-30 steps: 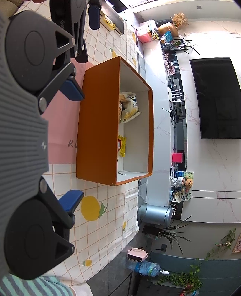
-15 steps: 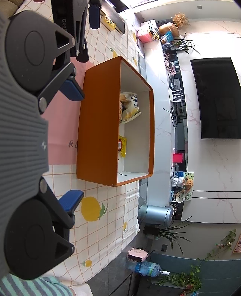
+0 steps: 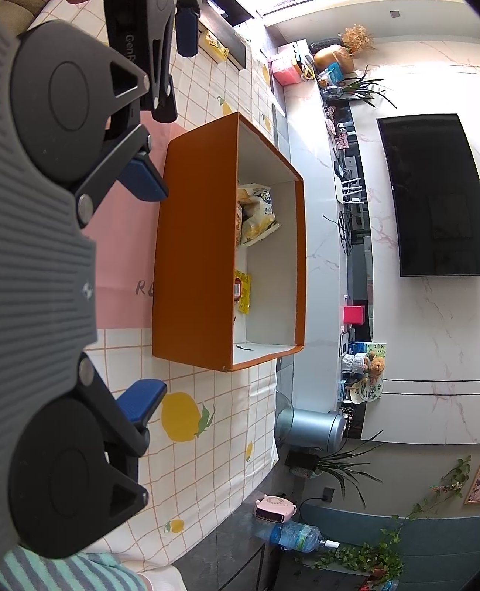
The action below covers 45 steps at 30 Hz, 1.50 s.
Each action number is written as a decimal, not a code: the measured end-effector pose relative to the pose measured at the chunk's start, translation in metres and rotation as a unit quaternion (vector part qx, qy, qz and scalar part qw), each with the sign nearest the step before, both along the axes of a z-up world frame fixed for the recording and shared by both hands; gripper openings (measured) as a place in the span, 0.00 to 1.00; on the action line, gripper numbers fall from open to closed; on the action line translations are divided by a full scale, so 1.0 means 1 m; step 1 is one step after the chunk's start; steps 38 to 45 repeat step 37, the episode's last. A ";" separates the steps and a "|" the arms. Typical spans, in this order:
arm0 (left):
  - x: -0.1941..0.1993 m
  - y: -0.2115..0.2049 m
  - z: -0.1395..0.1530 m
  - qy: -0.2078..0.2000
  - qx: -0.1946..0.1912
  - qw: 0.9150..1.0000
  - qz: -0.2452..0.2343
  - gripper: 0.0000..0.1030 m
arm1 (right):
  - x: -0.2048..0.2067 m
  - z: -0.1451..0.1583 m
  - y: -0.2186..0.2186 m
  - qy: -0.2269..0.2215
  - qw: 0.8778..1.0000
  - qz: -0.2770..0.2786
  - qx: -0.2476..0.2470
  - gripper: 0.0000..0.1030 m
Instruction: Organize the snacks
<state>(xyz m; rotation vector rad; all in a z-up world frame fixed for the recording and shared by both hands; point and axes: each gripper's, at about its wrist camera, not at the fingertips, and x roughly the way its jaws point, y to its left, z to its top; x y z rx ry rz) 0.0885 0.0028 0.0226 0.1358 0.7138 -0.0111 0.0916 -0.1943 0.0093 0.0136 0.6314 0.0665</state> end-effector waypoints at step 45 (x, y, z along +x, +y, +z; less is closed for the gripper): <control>-0.004 -0.008 0.005 -0.009 0.002 1.000 0.005 0.92 | 0.005 -0.007 -0.005 0.019 1.000 -0.004 0.018 0.96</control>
